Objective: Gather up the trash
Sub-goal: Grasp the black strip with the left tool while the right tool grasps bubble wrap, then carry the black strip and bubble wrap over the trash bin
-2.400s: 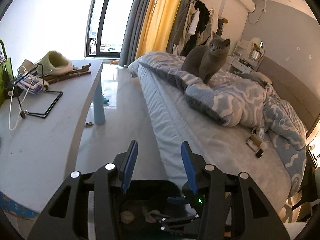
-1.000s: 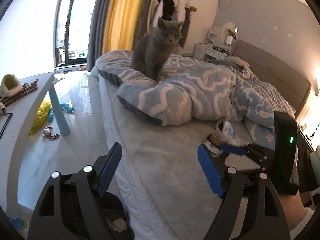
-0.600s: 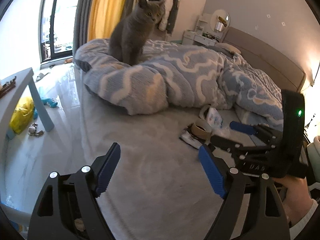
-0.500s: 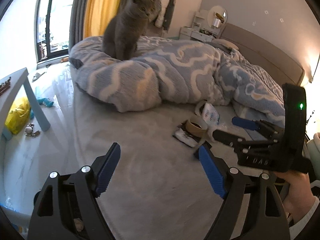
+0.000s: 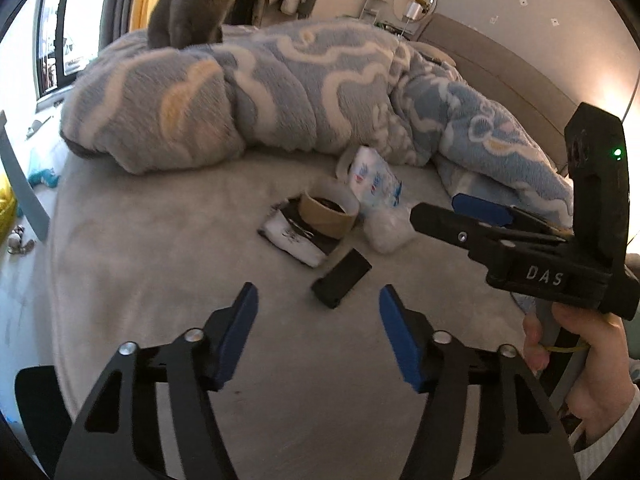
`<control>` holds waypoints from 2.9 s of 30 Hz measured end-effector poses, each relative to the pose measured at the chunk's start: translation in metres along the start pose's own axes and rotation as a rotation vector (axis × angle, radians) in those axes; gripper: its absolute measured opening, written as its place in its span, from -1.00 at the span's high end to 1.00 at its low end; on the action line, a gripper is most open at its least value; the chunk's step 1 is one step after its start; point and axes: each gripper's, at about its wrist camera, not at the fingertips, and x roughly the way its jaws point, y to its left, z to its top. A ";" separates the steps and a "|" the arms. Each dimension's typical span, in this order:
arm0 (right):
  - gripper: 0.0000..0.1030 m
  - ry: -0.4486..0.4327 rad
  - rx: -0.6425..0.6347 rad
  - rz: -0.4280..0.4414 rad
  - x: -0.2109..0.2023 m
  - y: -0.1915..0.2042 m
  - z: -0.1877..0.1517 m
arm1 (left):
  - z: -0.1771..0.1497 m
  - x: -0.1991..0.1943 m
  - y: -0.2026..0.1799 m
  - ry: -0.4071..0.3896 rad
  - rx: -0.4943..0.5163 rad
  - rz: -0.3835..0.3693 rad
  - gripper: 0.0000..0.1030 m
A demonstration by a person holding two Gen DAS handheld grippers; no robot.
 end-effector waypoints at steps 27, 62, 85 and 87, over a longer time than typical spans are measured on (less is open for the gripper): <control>-0.74 0.091 0.051 0.015 0.034 -0.020 -0.005 | 0.009 0.028 0.004 0.074 -0.022 -0.067 0.73; -0.17 0.054 0.018 -0.022 0.013 0.035 0.000 | -0.008 -0.065 0.040 -0.049 0.009 0.057 0.84; -0.17 0.016 -0.097 0.145 -0.012 0.151 -0.011 | -0.049 -0.145 0.102 -0.103 -0.051 0.177 0.84; -0.17 0.015 -0.101 0.158 -0.012 0.160 -0.011 | -0.053 -0.149 0.109 -0.100 -0.059 0.187 0.84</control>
